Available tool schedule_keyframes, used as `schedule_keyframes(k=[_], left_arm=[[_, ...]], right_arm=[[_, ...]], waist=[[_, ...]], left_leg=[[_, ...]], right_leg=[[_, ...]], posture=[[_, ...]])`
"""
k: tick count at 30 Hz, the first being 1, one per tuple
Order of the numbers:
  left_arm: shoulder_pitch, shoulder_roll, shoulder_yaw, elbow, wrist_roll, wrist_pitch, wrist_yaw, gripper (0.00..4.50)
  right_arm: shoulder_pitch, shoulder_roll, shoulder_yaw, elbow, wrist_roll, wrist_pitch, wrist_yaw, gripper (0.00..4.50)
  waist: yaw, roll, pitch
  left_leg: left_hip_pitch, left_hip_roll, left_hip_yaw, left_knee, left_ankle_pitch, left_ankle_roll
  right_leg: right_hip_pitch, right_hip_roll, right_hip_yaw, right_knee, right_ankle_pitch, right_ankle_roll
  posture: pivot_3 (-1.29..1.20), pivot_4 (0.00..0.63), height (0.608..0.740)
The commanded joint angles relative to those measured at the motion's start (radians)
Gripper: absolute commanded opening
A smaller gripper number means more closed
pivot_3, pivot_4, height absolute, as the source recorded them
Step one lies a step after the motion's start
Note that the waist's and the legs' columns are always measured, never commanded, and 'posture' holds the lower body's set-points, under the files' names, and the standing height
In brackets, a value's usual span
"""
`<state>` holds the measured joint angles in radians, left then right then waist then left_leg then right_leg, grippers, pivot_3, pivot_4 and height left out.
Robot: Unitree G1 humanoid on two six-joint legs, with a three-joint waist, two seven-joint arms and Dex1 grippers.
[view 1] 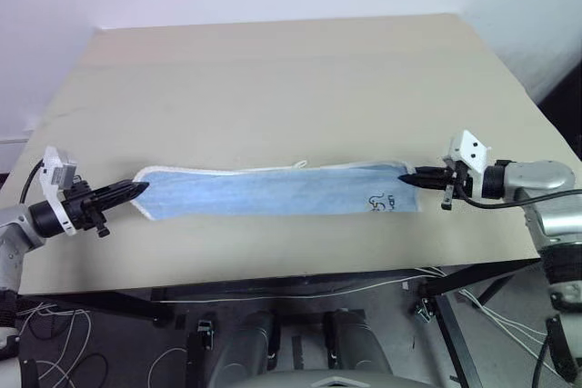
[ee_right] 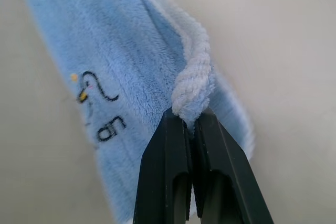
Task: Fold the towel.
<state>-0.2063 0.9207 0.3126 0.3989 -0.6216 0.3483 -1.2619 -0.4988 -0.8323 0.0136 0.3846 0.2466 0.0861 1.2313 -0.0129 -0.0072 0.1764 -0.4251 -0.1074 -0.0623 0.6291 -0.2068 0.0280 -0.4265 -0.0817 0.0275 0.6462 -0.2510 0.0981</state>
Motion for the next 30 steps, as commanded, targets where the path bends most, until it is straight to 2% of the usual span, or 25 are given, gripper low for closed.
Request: schedule_keyframes(k=[1,4,9,14,21,23,26,30], left_arm=[[0.015,-0.001,0.056,-0.027,0.006,-0.004,0.034,0.03],[0.023,-0.028,0.051,-0.040,0.025,-0.024,0.071,0.03],[-0.053,-0.107,0.039,-0.004,0.074,-0.083,0.180,0.03],[-0.072,-0.137,-0.015,0.016,0.135,-0.102,0.186,0.03],[-0.045,-0.178,-0.004,-0.012,0.117,-0.059,0.193,0.03],[-0.044,-0.180,0.000,-0.006,0.124,-0.062,0.199,0.47],[-0.045,-0.186,0.008,-0.006,0.114,-0.041,0.208,1.34],[-0.030,-0.180,0.021,-0.039,0.090,-0.001,0.202,2.71]], right_arm=[[-0.056,0.018,0.001,0.048,-0.026,-0.039,-0.005,0.00],[-0.089,0.030,0.025,0.098,-0.056,-0.060,0.006,0.00],[-0.150,0.051,0.032,0.213,-0.098,-0.134,-0.019,0.00],[-0.232,0.096,0.058,0.333,-0.169,-0.211,-0.085,0.00],[-0.269,0.139,0.067,0.399,-0.195,-0.237,-0.071,0.00],[-0.278,0.146,0.065,0.404,-0.191,-0.234,-0.062,0.00],[-0.292,0.157,0.056,0.415,-0.181,-0.227,-0.058,0.74],[-0.311,0.159,0.045,0.435,-0.174,-0.224,-0.057,2.06]], waist=[[0.000,0.000,0.000],[0.000,0.000,0.000],[0.001,0.000,0.000],[-0.006,0.000,0.000],[-0.005,0.000,0.000],[-0.005,0.000,0.000],[-0.004,0.000,0.000],[-0.005,0.000,0.000]], left_leg=[[0.000,0.000,0.000,0.000,0.000,0.000],[0.000,0.000,0.000,0.000,0.000,0.000],[0.000,0.000,0.000,0.001,0.000,0.000],[0.001,0.000,0.000,0.001,0.000,0.000],[0.001,0.000,0.000,0.000,0.000,0.000],[0.001,0.000,0.000,0.000,0.000,0.000],[0.002,0.000,0.000,0.000,0.000,0.000],[0.002,0.000,0.000,0.000,0.000,0.000]], right_leg=[[0.000,0.000,0.000,0.000,0.000,0.000],[0.000,0.000,0.000,0.000,0.000,0.000],[0.000,0.000,-0.001,0.000,0.000,0.000],[0.000,0.001,0.000,0.001,0.001,0.001],[0.000,0.001,0.000,0.001,0.001,0.001],[0.000,0.001,0.000,0.002,0.001,0.001],[0.000,0.001,0.000,0.002,0.001,0.001],[0.001,0.001,0.000,0.002,0.001,0.001]], posture=[[0.00,0.150,0.740],[0.00,0.150,0.740],[0.00,0.150,0.740],[0.00,0.150,0.740],[0.00,0.150,0.740],[0.00,0.150,0.740],[0.00,0.150,0.740],[0.00,0.150,0.740]])
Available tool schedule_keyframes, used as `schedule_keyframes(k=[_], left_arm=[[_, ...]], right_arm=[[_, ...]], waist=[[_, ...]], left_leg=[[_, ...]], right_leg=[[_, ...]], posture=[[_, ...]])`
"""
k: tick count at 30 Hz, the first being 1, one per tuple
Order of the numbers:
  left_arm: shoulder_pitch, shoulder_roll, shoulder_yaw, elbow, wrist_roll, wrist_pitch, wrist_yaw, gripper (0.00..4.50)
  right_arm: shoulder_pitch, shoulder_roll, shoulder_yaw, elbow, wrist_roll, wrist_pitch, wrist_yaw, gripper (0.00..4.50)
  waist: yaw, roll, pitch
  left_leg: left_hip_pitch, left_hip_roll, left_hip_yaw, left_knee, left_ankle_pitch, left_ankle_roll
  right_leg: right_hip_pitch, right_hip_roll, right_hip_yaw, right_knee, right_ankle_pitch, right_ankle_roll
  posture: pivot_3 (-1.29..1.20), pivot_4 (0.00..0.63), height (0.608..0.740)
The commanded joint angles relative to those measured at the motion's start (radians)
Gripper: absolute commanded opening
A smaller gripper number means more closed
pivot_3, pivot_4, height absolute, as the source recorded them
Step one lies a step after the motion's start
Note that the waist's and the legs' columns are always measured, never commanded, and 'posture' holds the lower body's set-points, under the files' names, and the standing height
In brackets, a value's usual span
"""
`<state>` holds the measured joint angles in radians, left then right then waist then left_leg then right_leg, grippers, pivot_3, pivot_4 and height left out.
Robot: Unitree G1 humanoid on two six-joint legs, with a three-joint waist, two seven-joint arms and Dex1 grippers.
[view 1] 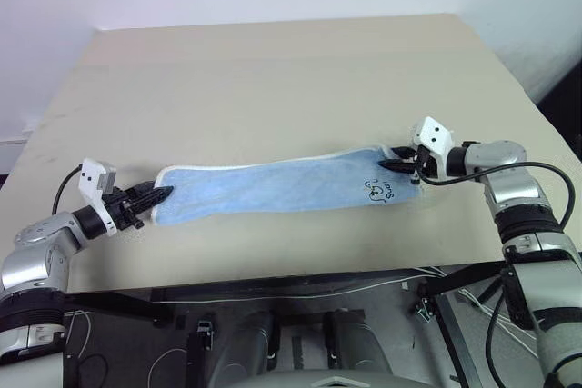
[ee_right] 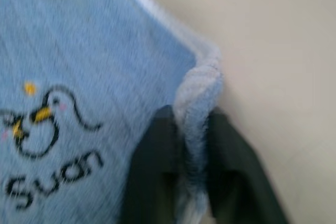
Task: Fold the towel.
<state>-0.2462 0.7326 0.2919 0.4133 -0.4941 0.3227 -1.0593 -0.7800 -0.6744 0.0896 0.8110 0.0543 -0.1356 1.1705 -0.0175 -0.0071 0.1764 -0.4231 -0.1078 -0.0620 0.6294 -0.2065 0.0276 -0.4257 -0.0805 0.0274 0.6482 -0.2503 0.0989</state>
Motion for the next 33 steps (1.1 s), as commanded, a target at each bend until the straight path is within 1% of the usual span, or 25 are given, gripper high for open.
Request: schedule_keyframes(k=[1,3,4,5,6,7,8,10,12,16,18,21,23,26,28,31,33], left_arm=[[0.015,0.012,0.048,-0.061,-0.042,0.034,-0.002,3.08],[0.025,0.016,0.068,-0.077,-0.053,0.036,-0.001,3.71],[0.025,0.013,0.085,-0.081,-0.054,0.025,0.016,4.10],[0.017,0.007,0.109,-0.077,-0.047,-0.008,0.046,4.40],[0.005,0.004,0.135,-0.071,-0.042,-0.038,0.081,4.50],[-0.012,0.005,0.167,-0.067,-0.047,-0.056,0.116,4.50],[-0.021,0.005,0.193,-0.072,-0.051,-0.073,0.145,4.50],[-0.022,-0.003,0.227,-0.119,-0.068,-0.096,0.173,4.50],[-0.012,-0.015,0.235,-0.179,-0.087,-0.081,0.185,4.50],[-0.018,-0.054,0.184,-0.325,-0.128,-0.033,0.195,4.50],[-0.025,-0.081,0.139,-0.379,-0.135,-0.018,0.191,4.50],[-0.028,-0.119,0.060,-0.459,-0.150,0.019,0.170,4.50],[-0.028,-0.136,0.008,-0.489,-0.140,0.021,0.151,4.50],[-0.045,-0.172,-0.067,-0.526,-0.143,0.040,0.138,4.50],[-0.056,-0.196,-0.105,-0.554,-0.155,0.059,0.137,4.50],[-0.066,-0.226,-0.158,-0.577,-0.149,0.068,0.127,4.50],[-0.082,-0.246,-0.183,-0.558,-0.143,0.069,0.123,4.50]], right_arm=[[-0.035,-0.002,-0.035,0.010,0.024,0.006,0.007,2.39],[-0.042,-0.008,-0.050,0.008,0.040,0.027,0.013,3.03],[-0.045,-0.014,-0.059,0.007,0.046,0.039,0.011,3.40],[-0.048,-0.024,-0.071,0.007,0.052,0.056,0.013,3.72],[-0.049,-0.035,-0.086,0.006,0.063,0.074,0.016,4.09],[-0.048,-0.047,-0.108,-0.003,0.082,0.106,0.017,4.38],[-0.046,-0.060,-0.130,-0.023,0.106,0.159,0.019,4.47],[-0.034,-0.078,-0.188,-0.088,0.179,0.320,0.013,4.47],[-0.008,-0.089,-0.240,-0.166,0.251,0.485,-0.002,4.47],[0.038,-0.150,-0.311,-0.312,0.399,1.011,-0.053,4.47],[0.083,-0.171,-0.356,-0.376,0.466,1.168,-0.073,4.47],[0.193,-0.188,-0.445,-0.500,0.526,1.264,-0.125,4.47],[0.238,-0.196,-0.513,-0.548,0.577,1.347,-0.153,4.47],[0.300,-0.191,-0.582,-0.599,0.627,1.517,-0.221,4.47],[0.314,-0.153,-0.629,-0.615,0.637,1.608,-0.292,4.47],[0.341,-0.080,-0.726,-0.698,0.679,1.722,-0.351,4.47],[0.368,-0.029,-0.756,-0.730,0.664,1.738,-0.411,4.47]], waist=[[0.000,0.000,0.000],[0.000,0.000,0.000],[0.000,0.000,0.000],[0.000,0.000,0.000],[0.000,0.000,0.000],[0.001,0.000,0.000],[0.003,0.000,0.000],[0.005,0.000,0.000],[0.005,0.000,0.000],[0.009,0.000,0.000],[0.010,0.000,0.000],[0.010,0.000,0.000],[0.009,0.000,0.000],[0.005,0.000,0.000],[0.004,0.000,0.000],[0.006,0.000,0.000],[0.008,0.000,0.000]], left_leg=[[0.000,0.000,0.000,0.000,0.000,0.000],[0.000,0.000,0.000,0.000,0.000,0.000],[0.000,0.000,0.000,0.000,0.000,0.000],[0.000,0.000,0.000,0.000,0.000,0.000],[0.000,0.000,0.000,0.000,0.000,0.000],[0.000,0.000,0.000,0.000,0.000,0.000],[0.000,0.000,0.000,0.000,0.000,0.000],[0.000,0.000,0.000,0.000,0.000,0.000],[-0.001,0.000,0.000,-0.001,0.000,0.000],[-0.002,0.000,-0.001,-0.001,0.000,0.000],[-0.002,0.000,-0.001,-0.001,0.000,0.000],[-0.003,0.000,0.000,-0.001,0.000,0.000],[-0.003,0.000,0.000,-0.001,0.000,0.001],[-0.003,0.000,0.000,0.000,0.000,0.001],[-0.003,0.000,0.000,0.000,0.000,0.001],[-0.003,0.001,0.000,0.001,0.000,0.001],[-0.003,0.000,0.000,0.001,0.000,0.002]], right_leg=[[0.000,0.000,0.000,0.000,0.000,0.000],[0.000,0.000,0.000,0.000,0.000,0.000],[0.000,0.000,0.000,0.000,0.000,0.000],[0.000,0.000,0.000,0.000,0.000,0.000],[0.000,0.000,0.000,0.000,0.000,0.000],[0.000,0.000,0.000,0.000,0.000,0.000],[0.000,0.000,0.000,0.000,0.000,0.000],[0.000,0.000,0.000,0.000,0.000,0.000],[-0.001,-0.001,0.000,-0.001,0.000,0.000],[-0.001,-0.001,0.000,-0.001,0.000,0.000],[-0.001,-0.001,0.000,-0.001,0.000,-0.001],[-0.001,-0.001,0.000,-0.002,0.000,-0.001],[-0.001,-0.002,0.000,-0.002,0.000,0.000],[-0.001,-0.001,0.001,-0.002,0.000,0.000],[-0.001,-0.001,0.001,-0.002,0.000,0.000],[0.000,-0.001,0.001,-0.002,0.000,0.000],[0.000,-0.001,0.001,-0.002,0.000,0.000]], posture=[[0.00,0.150,0.740],[0.00,0.150,0.740],[0.00,0.150,0.740],[0.00,0.150,0.740],[0.00,0.150,0.740],[0.00,0.150,0.740],[0.00,0.150,0.740],[0.00,0.150,0.740],[0.00,0.150,0.740],[0.00,0.150,0.740],[0.00,0.150,0.740],[0.00,0.150,0.740],[0.00,0.150,0.740],[0.00,0.150,0.740],[0.00,0.150,0.740],[0.00,0.150,0.740],[0.00,0.150,0.740]])
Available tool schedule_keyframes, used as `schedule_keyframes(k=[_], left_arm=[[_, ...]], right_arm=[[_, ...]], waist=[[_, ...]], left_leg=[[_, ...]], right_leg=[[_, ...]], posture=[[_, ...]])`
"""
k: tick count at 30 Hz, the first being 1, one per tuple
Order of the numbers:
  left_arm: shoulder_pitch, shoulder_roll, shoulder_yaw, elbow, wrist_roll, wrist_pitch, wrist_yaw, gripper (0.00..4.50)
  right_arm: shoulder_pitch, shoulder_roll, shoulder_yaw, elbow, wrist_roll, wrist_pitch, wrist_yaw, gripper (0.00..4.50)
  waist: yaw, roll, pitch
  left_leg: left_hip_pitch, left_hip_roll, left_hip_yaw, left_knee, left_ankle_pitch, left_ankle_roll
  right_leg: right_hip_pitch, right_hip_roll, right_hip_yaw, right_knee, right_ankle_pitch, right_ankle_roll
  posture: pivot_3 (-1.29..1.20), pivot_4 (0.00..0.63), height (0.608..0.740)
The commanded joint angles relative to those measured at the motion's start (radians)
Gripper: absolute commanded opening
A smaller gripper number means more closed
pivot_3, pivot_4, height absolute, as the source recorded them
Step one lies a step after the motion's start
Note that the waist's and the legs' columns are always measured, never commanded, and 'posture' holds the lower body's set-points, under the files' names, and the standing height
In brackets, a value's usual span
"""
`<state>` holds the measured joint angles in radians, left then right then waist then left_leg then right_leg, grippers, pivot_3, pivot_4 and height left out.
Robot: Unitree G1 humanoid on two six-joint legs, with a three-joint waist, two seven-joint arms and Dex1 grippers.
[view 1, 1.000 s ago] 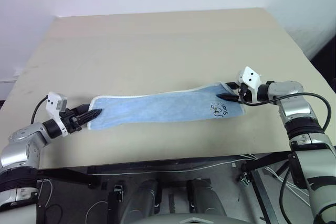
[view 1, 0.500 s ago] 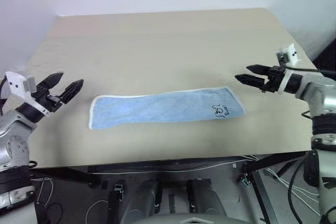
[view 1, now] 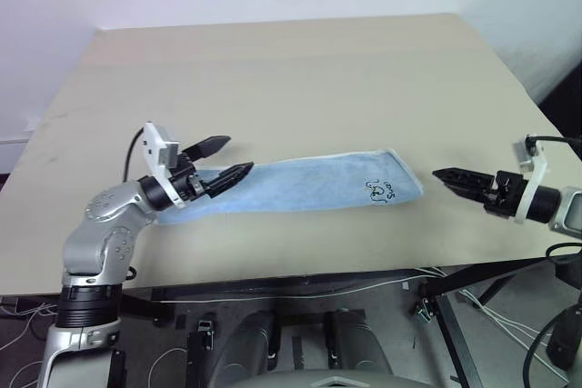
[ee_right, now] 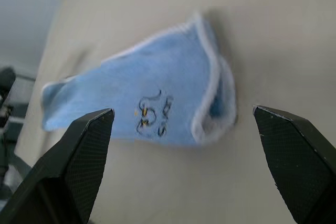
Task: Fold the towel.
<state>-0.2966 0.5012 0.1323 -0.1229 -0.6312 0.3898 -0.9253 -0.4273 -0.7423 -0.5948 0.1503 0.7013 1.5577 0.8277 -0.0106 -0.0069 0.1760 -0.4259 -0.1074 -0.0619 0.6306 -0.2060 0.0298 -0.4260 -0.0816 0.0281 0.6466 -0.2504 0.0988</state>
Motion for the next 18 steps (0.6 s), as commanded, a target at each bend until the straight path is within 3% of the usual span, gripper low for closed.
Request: schedule_keyframes(k=[1,6,18], left_arm=[[-0.045,-0.018,-0.041,-0.006,0.003,0.006,-0.018,4.50],[-0.094,0.002,-0.143,0.051,0.100,-0.040,-0.091,4.50],[-0.099,0.028,-0.173,0.067,0.112,0.020,-0.154,4.50]], right_arm=[[0.027,0.066,-0.077,-0.064,0.003,0.041,-0.100,4.47],[0.048,0.151,-0.121,-0.036,0.030,0.056,-0.181,4.47],[-0.091,0.292,-0.215,0.016,0.080,0.057,-0.339,4.47]], waist=[[0.002,0.000,0.000],[0.001,0.000,0.000],[-0.006,0.000,-0.001]], left_leg=[[0.000,0.000,0.000,0.000,0.000,0.000],[0.000,-0.001,0.000,0.001,0.000,0.000],[0.001,0.000,0.000,0.000,0.001,0.001]], right_leg=[[0.000,0.000,0.000,0.000,0.000,0.000],[0.001,0.000,0.000,-0.001,0.000,0.000],[0.001,0.001,0.000,0.000,0.000,0.000]], posture=[[0.00,0.150,0.740],[0.00,0.150,0.740],[0.00,0.150,0.740]])
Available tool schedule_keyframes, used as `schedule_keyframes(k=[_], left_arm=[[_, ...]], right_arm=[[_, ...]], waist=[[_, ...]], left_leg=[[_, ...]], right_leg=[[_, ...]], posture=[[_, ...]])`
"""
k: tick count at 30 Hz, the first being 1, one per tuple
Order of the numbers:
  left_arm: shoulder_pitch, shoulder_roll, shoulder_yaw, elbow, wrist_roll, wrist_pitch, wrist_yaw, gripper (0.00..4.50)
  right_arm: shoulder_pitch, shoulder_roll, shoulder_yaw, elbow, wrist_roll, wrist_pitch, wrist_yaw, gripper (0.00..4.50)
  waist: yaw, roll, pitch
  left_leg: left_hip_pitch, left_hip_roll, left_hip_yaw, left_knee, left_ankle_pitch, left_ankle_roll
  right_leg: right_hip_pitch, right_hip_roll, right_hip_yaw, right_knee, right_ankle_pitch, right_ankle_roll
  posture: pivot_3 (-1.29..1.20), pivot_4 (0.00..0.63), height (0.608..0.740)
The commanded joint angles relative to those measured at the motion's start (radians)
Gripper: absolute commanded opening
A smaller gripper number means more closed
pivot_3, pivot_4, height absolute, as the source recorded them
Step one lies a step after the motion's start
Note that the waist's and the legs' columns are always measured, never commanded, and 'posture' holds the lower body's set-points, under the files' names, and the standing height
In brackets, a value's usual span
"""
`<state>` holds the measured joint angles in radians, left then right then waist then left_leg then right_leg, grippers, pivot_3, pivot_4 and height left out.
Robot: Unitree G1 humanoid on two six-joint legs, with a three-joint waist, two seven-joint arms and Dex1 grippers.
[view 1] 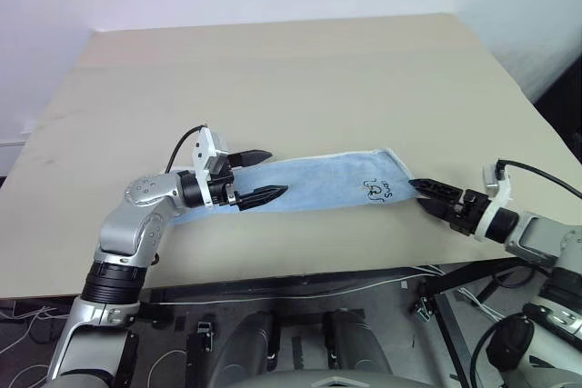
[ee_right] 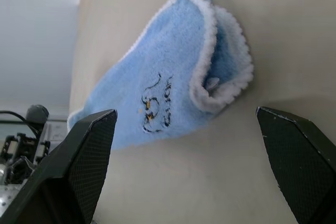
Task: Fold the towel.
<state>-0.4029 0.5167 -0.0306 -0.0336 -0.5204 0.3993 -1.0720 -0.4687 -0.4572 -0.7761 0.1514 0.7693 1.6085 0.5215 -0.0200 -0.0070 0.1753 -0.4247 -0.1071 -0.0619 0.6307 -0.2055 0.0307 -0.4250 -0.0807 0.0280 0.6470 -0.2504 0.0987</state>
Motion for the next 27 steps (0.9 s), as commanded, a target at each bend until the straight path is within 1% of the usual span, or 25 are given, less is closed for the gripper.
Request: schedule_keyframes(k=[1,5,7,10,13,14,23,25,27], left_arm=[[0.009,0.009,-0.012,-0.021,0.009,0.010,-0.001,4.50],[0.027,0.006,-0.024,-0.010,0.044,-0.037,-0.006,4.50],[0.035,0.005,-0.019,-0.009,0.052,-0.045,0.000,4.50],[0.052,0.010,-0.007,-0.001,0.061,-0.058,0.003,4.50],[0.068,0.016,-0.016,0.013,0.089,-0.083,0.005,4.50],[0.069,0.015,-0.017,0.019,0.094,-0.088,0.007,4.50],[0.071,0.004,-0.017,0.045,0.108,-0.110,0.009,4.50],[0.068,0.005,-0.014,0.053,0.109,-0.111,0.010,4.50],[0.064,0.007,-0.010,0.062,0.111,-0.113,0.009,4.50]], right_arm=[[-0.065,0.008,-0.040,0.031,0.010,0.006,-0.042,4.47],[-0.106,0.019,-0.020,0.083,-0.047,-0.022,-0.120,4.47],[-0.103,0.012,-0.005,0.086,-0.054,-0.023,-0.130,4.47],[-0.100,0.000,-0.021,0.114,-0.071,-0.022,-0.152,4.47],[-0.088,-0.013,-0.032,0.123,-0.073,-0.036,-0.157,3.91],[-0.087,-0.017,-0.034,0.127,-0.071,-0.039,-0.157,3.64],[-0.073,-0.025,-0.048,0.126,-0.061,-0.035,-0.169,0.59],[-0.068,-0.031,-0.058,0.123,-0.052,-0.027,-0.165,0.03],[-0.058,-0.047,-0.065,0.120,-0.049,-0.020,-0.162,0.03]], waist=[[0.007,0.000,0.000],[0.012,0.000,0.000],[0.010,0.000,0.000],[0.010,0.000,0.000],[0.011,0.000,-0.001],[0.011,0.000,-0.001],[0.009,0.000,-0.001],[0.010,-0.001,-0.001],[0.013,-0.001,-0.001]], left_leg=[[0.000,0.000,0.000,0.000,0.000,0.000],[-0.002,-0.001,0.000,0.000,0.000,0.000],[-0.002,-0.001,0.000,-0.001,0.000,0.001],[-0.001,-0.001,0.000,-0.001,0.000,0.001],[-0.001,-0.001,0.000,0.000,0.000,0.001],[-0.001,-0.001,0.000,0.000,0.000,0.001],[-0.001,-0.001,0.000,-0.002,0.000,0.001],[-0.001,0.000,0.000,-0.001,0.000,0.001],[-0.001,-0.001,0.000,0.000,-0.001,0.001]], right_leg=[[0.000,0.000,0.000,0.000,0.000,0.000],[0.000,-0.001,-0.001,-0.002,0.000,0.000],[0.000,-0.001,-0.001,-0.003,0.000,0.000],[0.000,-0.001,-0.001,-0.002,0.000,0.000],[0.001,-0.001,-0.001,-0.003,0.000,0.000],[0.001,-0.001,-0.001,-0.003,0.000,0.000],[0.000,-0.001,-0.001,-0.004,0.000,0.000],[0.001,-0.001,-0.001,-0.004,0.000,0.000],[0.002,-0.001,-0.001,-0.005,0.000,0.000]], posture=[[0.00,0.150,0.740],[0.00,0.150,0.740],[0.00,0.150,0.740],[0.00,0.150,0.740],[0.00,0.150,0.740],[0.00,0.150,0.740],[0.00,0.150,0.740],[0.00,0.150,0.740],[0.00,0.150,0.740]])
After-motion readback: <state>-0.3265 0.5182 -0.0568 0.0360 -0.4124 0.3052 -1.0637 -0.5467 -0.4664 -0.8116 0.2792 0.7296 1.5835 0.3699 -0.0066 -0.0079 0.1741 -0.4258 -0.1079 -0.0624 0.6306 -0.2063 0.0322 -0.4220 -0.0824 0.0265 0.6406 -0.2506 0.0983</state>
